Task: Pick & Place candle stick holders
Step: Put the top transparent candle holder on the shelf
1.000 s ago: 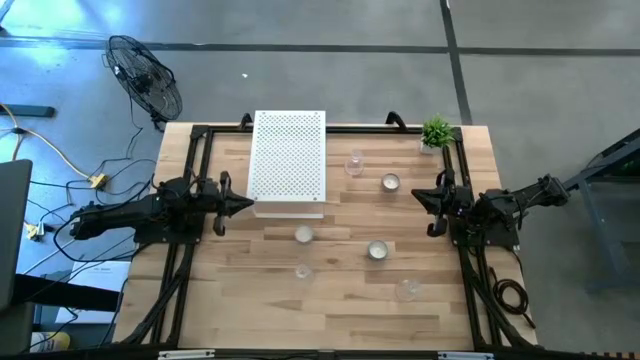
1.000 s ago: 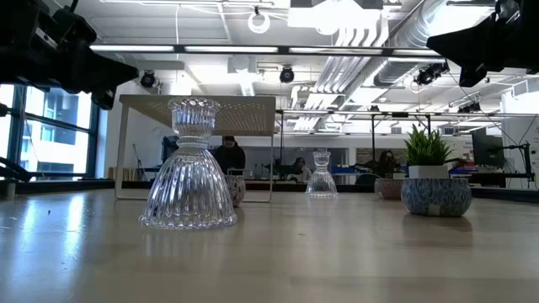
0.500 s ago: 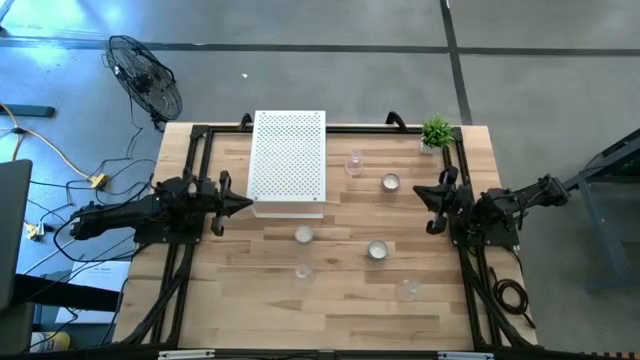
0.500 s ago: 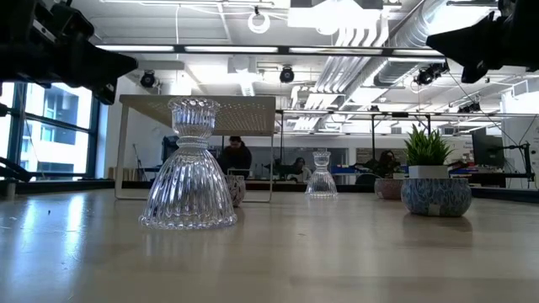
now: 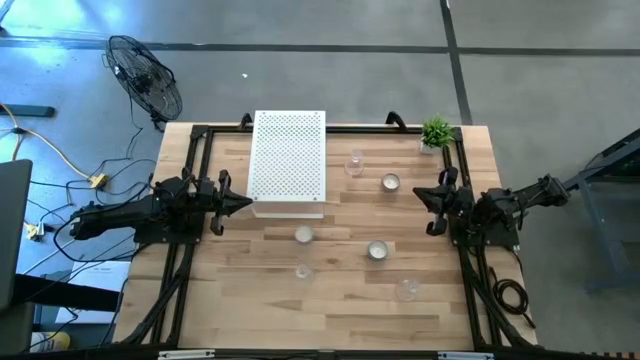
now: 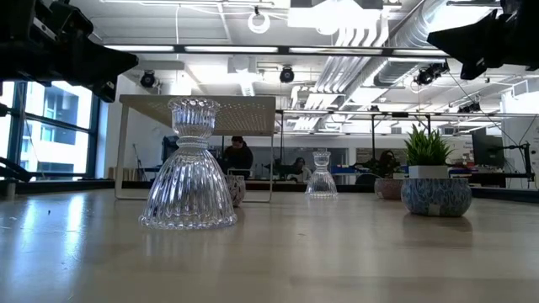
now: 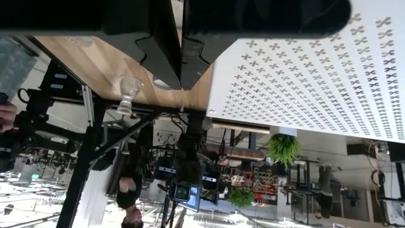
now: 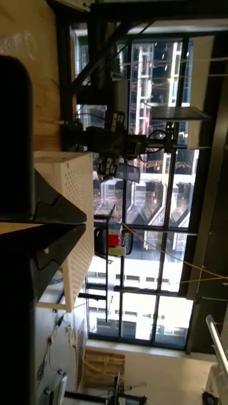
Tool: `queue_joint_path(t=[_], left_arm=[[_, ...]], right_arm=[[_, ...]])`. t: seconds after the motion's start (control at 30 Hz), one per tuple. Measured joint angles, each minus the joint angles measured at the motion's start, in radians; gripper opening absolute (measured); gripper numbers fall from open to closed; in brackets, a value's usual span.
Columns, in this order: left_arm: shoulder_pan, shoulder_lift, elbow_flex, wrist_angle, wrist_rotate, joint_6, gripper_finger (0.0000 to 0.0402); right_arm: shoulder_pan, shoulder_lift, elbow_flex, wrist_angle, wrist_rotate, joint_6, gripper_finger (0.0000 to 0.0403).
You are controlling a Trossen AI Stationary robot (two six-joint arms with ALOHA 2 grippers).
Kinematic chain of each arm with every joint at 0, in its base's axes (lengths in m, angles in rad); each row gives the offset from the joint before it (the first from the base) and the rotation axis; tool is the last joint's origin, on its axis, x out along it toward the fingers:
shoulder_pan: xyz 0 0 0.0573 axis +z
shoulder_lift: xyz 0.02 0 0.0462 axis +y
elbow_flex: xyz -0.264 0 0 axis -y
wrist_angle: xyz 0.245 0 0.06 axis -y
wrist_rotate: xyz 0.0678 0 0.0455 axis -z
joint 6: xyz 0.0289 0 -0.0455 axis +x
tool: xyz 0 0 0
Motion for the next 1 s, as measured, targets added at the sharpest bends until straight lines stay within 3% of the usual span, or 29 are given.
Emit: queue_joint_path(t=[0.2, 0.53, 0.7, 1.0], left_arm=[[0.000, 0.000, 0.000, 0.014, 0.000, 0.000, 0.0000], [0.000, 0.000, 0.000, 0.094, -0.011, 0.000, 0.0023], [0.000, 0.000, 0.000, 0.098, -0.094, -0.044, 0.0077], [0.000, 0.000, 0.000, 0.092, -0.219, -0.048, 0.0217]], right_arm=[[0.000, 0.000, 0.000, 0.000, 0.036, 0.003, 0.0045], [0.000, 0.000, 0.000, 0.027, 0.146, 0.026, 0.0191], [0.000, 0.000, 0.005, 0.076, 0.219, -0.002, 0.0241], [0.000, 0.022, 0.139, -0.008, 0.230, -0.035, 0.0249]])
